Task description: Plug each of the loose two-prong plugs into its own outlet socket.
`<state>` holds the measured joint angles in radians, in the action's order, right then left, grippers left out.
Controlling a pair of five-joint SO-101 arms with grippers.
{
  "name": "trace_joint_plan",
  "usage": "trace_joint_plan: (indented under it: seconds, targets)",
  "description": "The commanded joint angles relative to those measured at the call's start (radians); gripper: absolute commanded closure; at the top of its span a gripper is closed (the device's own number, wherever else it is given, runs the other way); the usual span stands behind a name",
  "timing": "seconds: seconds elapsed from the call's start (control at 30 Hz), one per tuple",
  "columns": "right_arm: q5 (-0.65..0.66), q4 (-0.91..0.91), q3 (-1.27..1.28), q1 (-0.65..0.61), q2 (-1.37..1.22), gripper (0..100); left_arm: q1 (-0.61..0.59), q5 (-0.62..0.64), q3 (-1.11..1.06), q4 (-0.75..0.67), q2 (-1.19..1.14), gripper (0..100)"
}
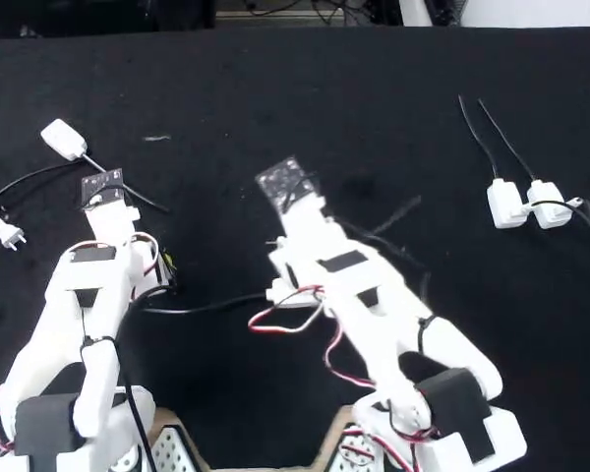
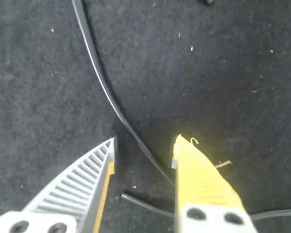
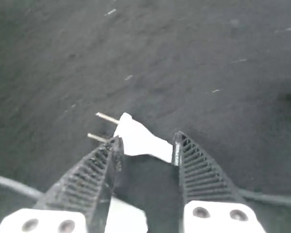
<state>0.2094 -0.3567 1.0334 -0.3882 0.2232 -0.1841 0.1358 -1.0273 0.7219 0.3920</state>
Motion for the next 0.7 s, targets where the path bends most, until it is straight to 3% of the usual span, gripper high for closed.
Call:
trace_joint_plan:
  seconds: [0.0,0.43,0.67]
  targets:
    - [0.068,-0.028,-0.047,-0.035,0.045,82.9,0.012,0.012,0.005,-0.011,0.028,80]
    - [0.674,-0.212,-0.116,-0.031,0.070,82.8,0.012,0.009,0.001,-0.009,0.028,80]
    - [0.697,-0.219,-0.252,-0.021,-0.105,76.4,0.012,0.009,0.002,-0.012,0.025,80]
